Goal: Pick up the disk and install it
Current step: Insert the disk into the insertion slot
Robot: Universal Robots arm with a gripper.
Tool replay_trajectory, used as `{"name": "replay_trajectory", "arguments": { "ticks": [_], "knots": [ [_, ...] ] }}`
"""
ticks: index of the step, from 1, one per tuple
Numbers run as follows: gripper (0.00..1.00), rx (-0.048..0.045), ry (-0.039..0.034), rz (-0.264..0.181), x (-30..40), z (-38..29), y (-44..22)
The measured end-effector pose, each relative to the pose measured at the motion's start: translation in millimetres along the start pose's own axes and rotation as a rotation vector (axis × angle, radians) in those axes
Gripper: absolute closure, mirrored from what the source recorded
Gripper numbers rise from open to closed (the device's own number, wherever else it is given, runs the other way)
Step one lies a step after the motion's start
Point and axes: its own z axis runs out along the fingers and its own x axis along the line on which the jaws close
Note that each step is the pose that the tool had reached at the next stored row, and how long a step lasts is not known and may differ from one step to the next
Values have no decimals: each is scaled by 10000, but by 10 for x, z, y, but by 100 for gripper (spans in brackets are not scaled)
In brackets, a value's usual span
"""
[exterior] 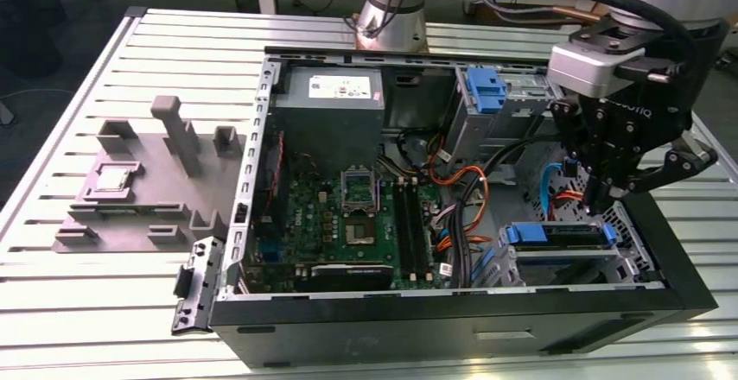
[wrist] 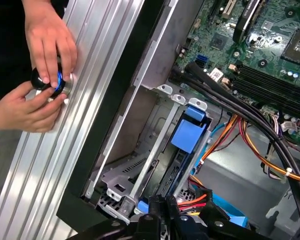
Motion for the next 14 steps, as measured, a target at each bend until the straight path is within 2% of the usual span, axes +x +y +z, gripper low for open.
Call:
{"name": "replay_trajectory", "arguments": {
  "ticks": [7, 9, 14],
  "knots": [
    [83, -97, -18, 146, 15, 29, -50],
    [83, -163, -11, 337, 15, 32, -49],
    [83, -399, 13, 1051, 11, 43, -49]
  ]
}}
